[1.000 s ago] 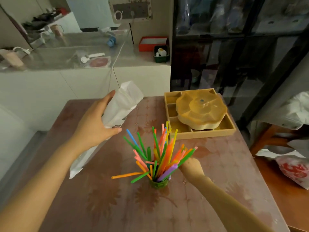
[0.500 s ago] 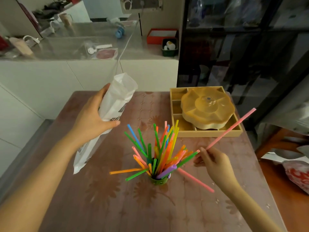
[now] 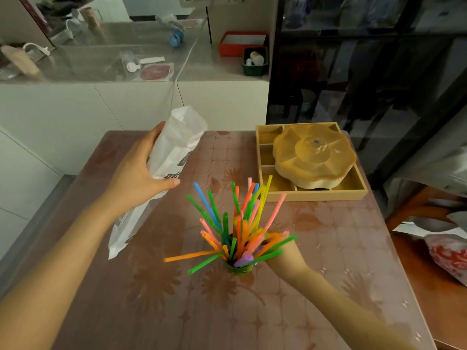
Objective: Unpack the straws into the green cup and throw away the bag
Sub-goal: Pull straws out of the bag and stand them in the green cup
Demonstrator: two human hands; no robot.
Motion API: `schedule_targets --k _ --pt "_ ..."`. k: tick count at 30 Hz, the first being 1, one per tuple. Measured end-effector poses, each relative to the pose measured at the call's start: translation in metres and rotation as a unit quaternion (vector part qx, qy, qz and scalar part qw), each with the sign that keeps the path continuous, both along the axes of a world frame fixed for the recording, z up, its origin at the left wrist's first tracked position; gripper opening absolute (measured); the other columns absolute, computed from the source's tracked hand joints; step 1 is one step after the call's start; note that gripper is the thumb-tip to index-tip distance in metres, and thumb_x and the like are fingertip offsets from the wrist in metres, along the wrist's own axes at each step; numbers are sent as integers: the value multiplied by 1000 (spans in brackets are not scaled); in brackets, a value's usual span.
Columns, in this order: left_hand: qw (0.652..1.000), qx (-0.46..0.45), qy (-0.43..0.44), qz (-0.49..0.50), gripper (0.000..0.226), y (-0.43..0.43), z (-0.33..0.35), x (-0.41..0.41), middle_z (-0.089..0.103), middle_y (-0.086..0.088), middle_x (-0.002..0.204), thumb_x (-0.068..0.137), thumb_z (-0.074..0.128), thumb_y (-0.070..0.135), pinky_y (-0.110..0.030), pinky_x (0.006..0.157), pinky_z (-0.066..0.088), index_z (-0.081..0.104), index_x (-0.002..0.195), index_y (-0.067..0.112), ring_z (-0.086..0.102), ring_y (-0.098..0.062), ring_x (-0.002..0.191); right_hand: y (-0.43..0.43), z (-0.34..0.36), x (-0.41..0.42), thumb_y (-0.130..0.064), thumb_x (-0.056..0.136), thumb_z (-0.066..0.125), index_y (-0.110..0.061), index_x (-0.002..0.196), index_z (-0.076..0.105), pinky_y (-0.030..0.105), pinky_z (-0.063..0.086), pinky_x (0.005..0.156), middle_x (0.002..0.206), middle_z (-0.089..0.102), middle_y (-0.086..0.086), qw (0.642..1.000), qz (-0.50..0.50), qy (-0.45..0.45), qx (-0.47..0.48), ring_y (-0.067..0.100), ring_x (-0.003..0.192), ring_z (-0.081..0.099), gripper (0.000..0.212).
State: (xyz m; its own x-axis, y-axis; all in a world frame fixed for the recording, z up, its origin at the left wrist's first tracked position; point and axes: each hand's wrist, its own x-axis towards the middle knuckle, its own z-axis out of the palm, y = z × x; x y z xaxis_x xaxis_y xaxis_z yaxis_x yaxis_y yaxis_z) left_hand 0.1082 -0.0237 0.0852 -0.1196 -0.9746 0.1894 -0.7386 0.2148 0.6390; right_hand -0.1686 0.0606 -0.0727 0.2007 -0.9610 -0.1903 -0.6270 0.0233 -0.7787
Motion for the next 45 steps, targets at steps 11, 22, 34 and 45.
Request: schedule_targets --k 11,22,34,45 --pt "999 -6 -31 -8 103 -17 0 -14 43 1 137 59 85 8 -30 98 33 27 141 32 42 -15 122 -5 -47 -48 -37 84 62 -16 112 58 32 47 78 114 63 6 945 -14 320 67 29 107 59 35" --pt "999 5 -26 -25 102 -26 -1 -23 49 1 137 57 87 14 -41 102 40 30 140 31 48 -19 123 0 21 -52 -10 87 58 -2 83 56 36 47 55 70 61 10 971 -223 -83 -30 25 62 59 8" --pt "998 3 61 27 101 3 -5 -13 42 13 138 61 83 10 -26 97 33 25 137 42 42 -7 124 12 51 -9 -38 76 48 -21 81 66 12 33 47 60 62 0 990 4 -49 -136 -1 51 52 25" --pt "996 -36 64 46 97 36 9 6 48 12 129 60 84 7 1 84 30 32 137 32 45 -2 113 5 31 -4 -32 78 45 -7 68 69 42 50 51 63 69 16 987 46 78 -136 39 57 60 35"
